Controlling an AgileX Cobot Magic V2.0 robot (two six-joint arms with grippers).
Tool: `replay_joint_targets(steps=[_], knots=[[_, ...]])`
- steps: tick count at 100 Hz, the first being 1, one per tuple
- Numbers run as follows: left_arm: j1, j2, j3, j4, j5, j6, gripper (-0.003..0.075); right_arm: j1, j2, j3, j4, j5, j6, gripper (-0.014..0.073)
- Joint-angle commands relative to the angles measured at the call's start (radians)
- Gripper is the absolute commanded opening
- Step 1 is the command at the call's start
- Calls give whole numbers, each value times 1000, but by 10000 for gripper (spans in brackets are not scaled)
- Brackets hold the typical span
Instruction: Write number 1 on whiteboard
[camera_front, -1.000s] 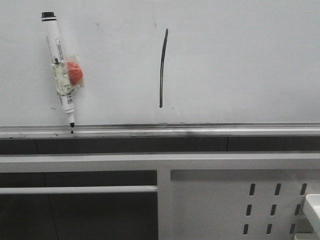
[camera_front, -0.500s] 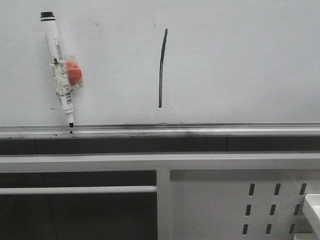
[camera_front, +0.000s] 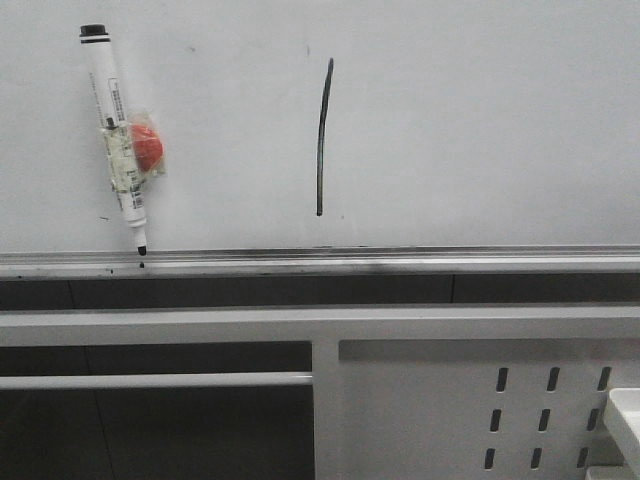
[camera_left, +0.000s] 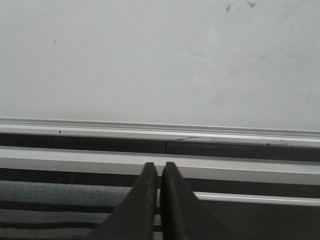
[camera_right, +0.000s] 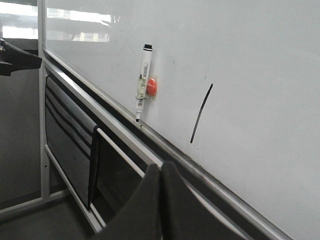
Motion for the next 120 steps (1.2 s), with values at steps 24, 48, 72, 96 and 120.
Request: replay_joint_targets(steps=[24, 48, 72, 96, 120], knots=[[-23, -23, 35, 0, -5, -3, -20, -6, 12, -26, 3, -83, -1, -69], [-23, -23, 35, 7, -5, -3, -20, -6, 12, -26, 3, -83, -1, -69], [-23, -23, 35, 7, -5, -3, -20, -6, 12, -26, 3, -83, -1, -69], [-23, -23, 35, 7, -5, -3, -20, -6, 12, -26, 3, -83, -1, -69], [-23, -23, 35, 7, -5, -3, -20, -6, 12, -6, 14, -111, 2, -69]])
